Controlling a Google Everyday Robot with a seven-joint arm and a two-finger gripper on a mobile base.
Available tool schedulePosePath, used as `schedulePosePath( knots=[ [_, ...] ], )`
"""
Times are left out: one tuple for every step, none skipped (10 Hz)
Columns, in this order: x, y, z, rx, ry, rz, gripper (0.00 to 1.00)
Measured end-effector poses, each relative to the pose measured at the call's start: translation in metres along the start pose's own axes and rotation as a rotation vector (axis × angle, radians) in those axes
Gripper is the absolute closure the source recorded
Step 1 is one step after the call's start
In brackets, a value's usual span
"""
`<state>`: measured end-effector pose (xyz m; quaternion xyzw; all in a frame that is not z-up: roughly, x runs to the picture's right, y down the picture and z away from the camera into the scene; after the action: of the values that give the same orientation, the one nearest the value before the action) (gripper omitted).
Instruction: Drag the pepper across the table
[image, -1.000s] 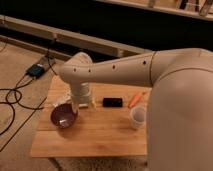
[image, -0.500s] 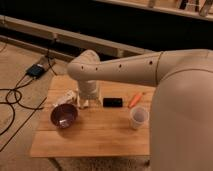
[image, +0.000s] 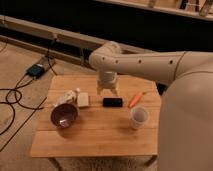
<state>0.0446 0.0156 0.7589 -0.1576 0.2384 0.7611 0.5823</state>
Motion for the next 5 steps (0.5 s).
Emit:
schedulePosePath(
  knots=[
    [-0.012,-0.013,0.002,0.001,-0.006,0.025,0.35],
    [-0.032,-0.031,0.005,0.003,-0.016,0.062,0.35],
    [-0.046,-0.045,0.008,0.002,-0.02,0.091,0.35],
    [-0.056,-0.056,0.012,0.002,-0.024,0.114,0.35],
    [-0.074,-0.074,0.018,-0.003,-0.033,0.154,0.35]
  ],
)
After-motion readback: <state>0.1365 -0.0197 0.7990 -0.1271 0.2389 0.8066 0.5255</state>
